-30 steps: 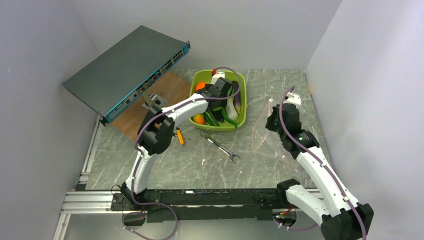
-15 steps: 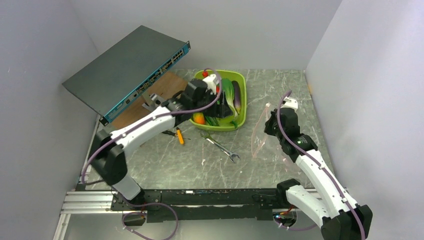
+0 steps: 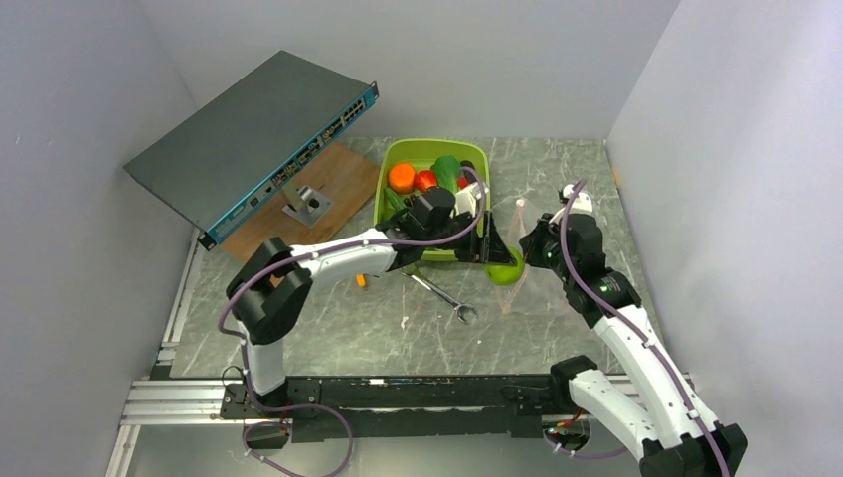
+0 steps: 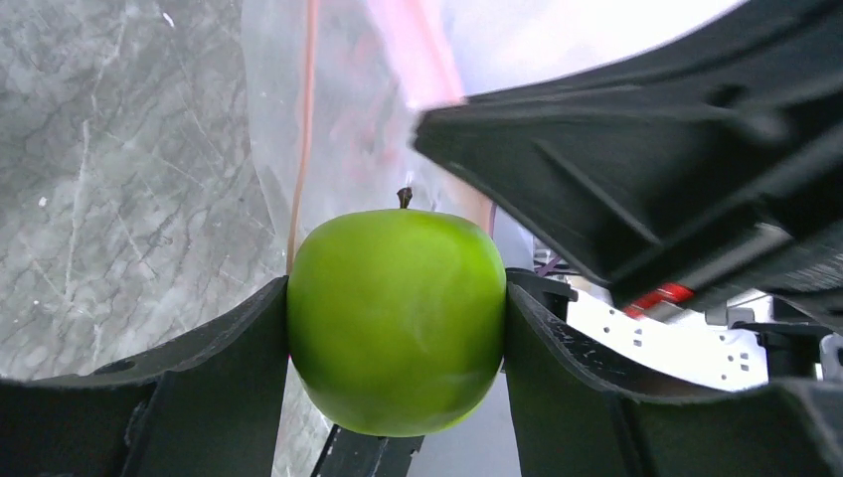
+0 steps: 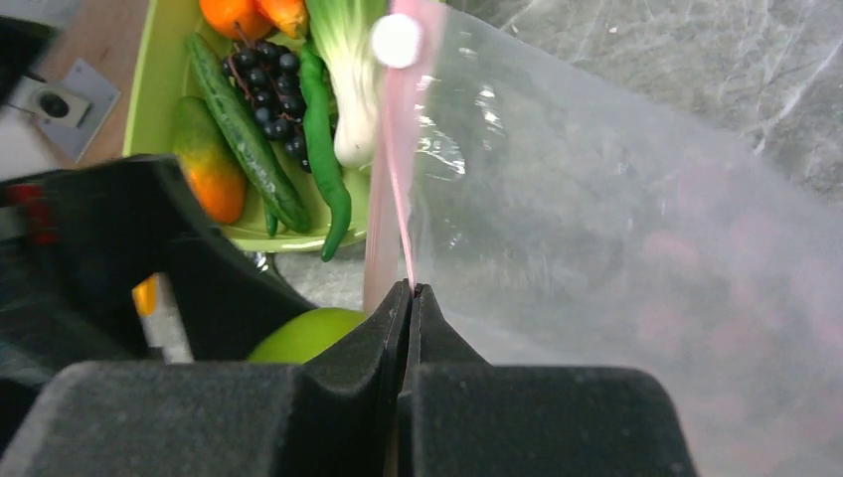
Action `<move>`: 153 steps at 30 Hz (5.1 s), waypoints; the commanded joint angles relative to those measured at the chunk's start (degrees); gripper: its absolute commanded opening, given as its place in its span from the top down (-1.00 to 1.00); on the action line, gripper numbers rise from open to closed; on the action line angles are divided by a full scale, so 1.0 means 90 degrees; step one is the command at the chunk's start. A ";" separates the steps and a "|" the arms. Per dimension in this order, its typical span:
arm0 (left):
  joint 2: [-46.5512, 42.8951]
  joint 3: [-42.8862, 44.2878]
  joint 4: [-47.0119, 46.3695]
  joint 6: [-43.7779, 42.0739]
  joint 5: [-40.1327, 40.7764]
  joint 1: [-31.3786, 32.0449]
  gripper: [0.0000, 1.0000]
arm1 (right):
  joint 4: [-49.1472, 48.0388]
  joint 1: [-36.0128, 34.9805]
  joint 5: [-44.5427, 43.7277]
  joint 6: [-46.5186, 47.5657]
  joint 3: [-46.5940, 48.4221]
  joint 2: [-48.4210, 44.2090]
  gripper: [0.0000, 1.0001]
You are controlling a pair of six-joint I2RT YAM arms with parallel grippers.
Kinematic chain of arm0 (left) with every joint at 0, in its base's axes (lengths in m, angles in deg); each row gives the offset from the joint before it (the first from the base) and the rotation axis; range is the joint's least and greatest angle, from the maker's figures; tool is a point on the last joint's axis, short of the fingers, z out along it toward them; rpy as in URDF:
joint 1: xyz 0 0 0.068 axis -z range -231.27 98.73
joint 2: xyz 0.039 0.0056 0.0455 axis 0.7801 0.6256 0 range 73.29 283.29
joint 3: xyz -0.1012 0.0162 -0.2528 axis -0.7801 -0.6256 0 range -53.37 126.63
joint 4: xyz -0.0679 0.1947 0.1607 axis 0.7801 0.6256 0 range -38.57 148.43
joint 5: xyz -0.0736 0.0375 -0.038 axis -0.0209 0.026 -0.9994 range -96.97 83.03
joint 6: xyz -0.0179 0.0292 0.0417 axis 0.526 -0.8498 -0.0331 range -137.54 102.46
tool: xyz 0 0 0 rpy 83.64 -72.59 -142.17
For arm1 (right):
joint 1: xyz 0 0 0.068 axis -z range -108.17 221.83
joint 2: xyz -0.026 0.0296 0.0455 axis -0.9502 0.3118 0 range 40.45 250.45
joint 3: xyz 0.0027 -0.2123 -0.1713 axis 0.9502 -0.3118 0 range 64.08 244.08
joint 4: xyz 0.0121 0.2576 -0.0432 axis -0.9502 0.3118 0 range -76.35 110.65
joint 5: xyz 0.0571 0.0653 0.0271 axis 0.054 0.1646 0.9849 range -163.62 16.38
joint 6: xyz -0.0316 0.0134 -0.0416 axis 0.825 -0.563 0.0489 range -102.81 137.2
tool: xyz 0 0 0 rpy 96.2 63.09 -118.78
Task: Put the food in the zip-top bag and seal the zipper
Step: Place the fake fruit in the zipper food storage bag, then pick up the fake vegetable from the bin, then place the fake vegetable in the zipper food storage bag.
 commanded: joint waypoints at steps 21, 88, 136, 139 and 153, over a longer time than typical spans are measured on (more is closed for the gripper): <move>-0.0166 0.0594 -0.0234 0.0110 0.0891 0.0072 0.32 | 0.0083 -0.0004 0.1626 -0.0559 0.0395 -0.0278 1.00; 0.1482 0.1518 0.2420 0.2274 0.3512 -0.1092 -0.15 | 0.0721 -0.0127 -0.0993 -0.0011 0.0771 -0.0241 1.00; -0.2496 0.0772 0.6924 -0.4993 0.3630 0.0432 1.00 | 0.0107 -0.0157 0.0343 0.0550 0.0610 -0.0125 1.00; -0.2264 0.1099 0.7448 -0.5100 0.3270 0.0455 1.00 | 0.0005 -0.0326 0.0390 0.0612 0.0660 0.0039 1.00; -0.1467 0.1743 0.7339 -0.5002 0.0640 0.0486 1.00 | -0.0245 -0.1416 -0.0064 0.0775 0.0607 0.0057 1.00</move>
